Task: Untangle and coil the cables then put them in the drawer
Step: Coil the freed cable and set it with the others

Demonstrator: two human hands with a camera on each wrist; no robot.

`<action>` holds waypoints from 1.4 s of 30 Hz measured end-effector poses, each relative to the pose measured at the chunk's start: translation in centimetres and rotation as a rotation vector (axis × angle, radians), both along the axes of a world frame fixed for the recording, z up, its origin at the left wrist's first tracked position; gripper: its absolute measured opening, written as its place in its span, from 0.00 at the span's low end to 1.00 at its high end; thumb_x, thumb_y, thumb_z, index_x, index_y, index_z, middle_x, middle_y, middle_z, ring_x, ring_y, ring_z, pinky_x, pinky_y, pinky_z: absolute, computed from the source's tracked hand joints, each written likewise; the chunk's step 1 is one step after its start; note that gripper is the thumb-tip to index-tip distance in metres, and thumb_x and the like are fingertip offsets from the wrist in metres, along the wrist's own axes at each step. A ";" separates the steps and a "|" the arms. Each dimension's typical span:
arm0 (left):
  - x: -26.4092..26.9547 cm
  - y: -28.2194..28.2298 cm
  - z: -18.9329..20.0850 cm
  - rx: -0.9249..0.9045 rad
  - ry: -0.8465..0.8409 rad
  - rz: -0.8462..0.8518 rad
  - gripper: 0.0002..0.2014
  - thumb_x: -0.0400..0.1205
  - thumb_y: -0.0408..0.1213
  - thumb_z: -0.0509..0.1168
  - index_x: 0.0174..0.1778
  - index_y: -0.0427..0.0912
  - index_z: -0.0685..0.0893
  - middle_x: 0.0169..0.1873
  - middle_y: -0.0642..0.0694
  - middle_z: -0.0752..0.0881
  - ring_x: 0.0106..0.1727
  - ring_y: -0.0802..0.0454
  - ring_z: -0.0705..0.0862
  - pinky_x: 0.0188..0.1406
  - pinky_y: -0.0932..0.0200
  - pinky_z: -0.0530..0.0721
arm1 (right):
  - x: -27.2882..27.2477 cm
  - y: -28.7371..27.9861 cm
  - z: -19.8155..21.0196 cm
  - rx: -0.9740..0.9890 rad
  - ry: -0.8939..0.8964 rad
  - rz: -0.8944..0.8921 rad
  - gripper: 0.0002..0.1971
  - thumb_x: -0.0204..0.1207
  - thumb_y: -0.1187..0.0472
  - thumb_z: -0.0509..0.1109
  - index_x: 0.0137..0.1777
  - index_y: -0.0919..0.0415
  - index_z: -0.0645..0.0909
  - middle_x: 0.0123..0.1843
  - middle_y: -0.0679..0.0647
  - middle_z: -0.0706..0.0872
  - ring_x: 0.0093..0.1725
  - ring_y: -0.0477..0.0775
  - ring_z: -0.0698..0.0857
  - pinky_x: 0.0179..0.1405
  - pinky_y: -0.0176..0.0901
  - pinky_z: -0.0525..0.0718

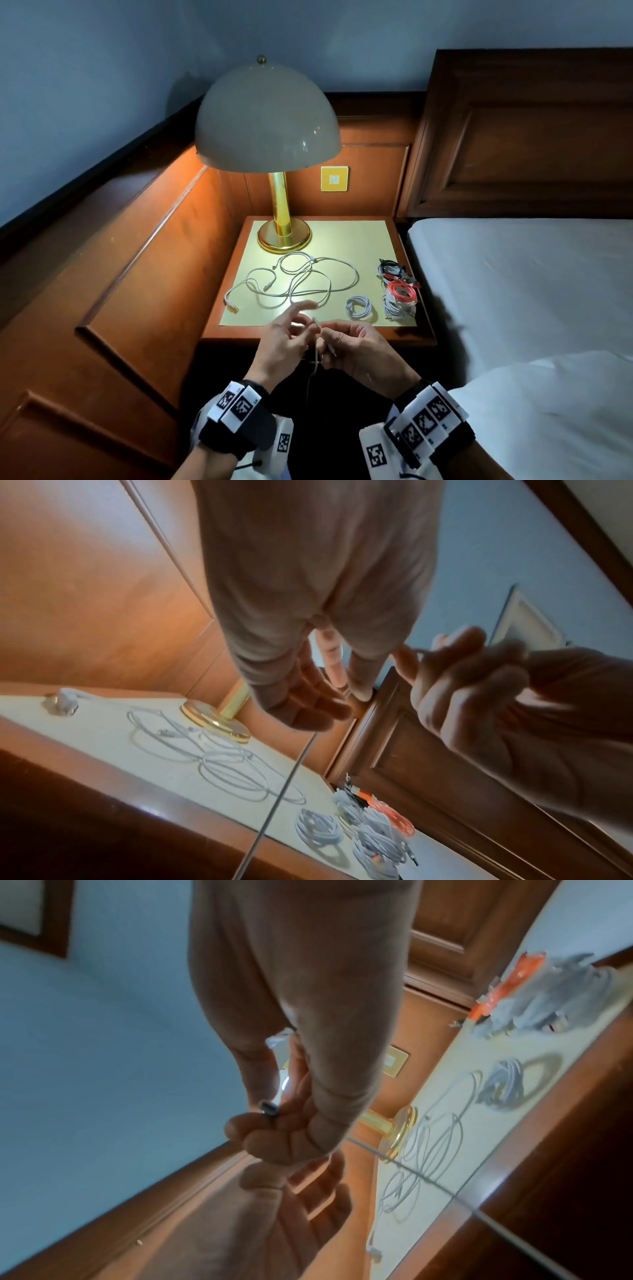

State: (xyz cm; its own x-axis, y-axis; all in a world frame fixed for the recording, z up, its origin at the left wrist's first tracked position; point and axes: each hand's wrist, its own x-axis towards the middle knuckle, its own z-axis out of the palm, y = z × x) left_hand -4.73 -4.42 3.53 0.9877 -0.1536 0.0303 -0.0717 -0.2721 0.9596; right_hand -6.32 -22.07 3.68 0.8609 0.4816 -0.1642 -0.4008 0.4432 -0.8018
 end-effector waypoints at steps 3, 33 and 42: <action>0.0 -0.6 -0.1 -0.125 0.021 -0.033 0.13 0.80 0.15 0.66 0.56 0.31 0.88 0.41 0.36 0.87 0.32 0.51 0.88 0.30 0.60 0.87 | -0.4 0.2 0.1 0.137 0.098 0.075 0.16 0.86 0.67 0.64 0.69 0.78 0.78 0.42 0.61 0.82 0.38 0.53 0.83 0.43 0.42 0.86; -1.3 -1.3 -2.9 0.137 -0.078 -0.110 0.06 0.86 0.36 0.68 0.47 0.47 0.91 0.32 0.60 0.87 0.33 0.63 0.83 0.39 0.57 0.87 | 3.3 -0.2 -1.3 -0.915 -0.965 -0.367 0.05 0.80 0.71 0.71 0.50 0.62 0.86 0.45 0.50 0.92 0.46 0.42 0.88 0.47 0.31 0.85; -0.2 -0.3 -2.2 0.282 -0.442 -0.044 0.03 0.80 0.34 0.75 0.48 0.44 0.90 0.42 0.56 0.90 0.43 0.63 0.87 0.44 0.69 0.84 | 2.6 -1.5 -2.7 -0.852 -0.611 -0.133 0.11 0.87 0.61 0.64 0.43 0.59 0.82 0.36 0.50 0.86 0.39 0.49 0.85 0.48 0.52 0.85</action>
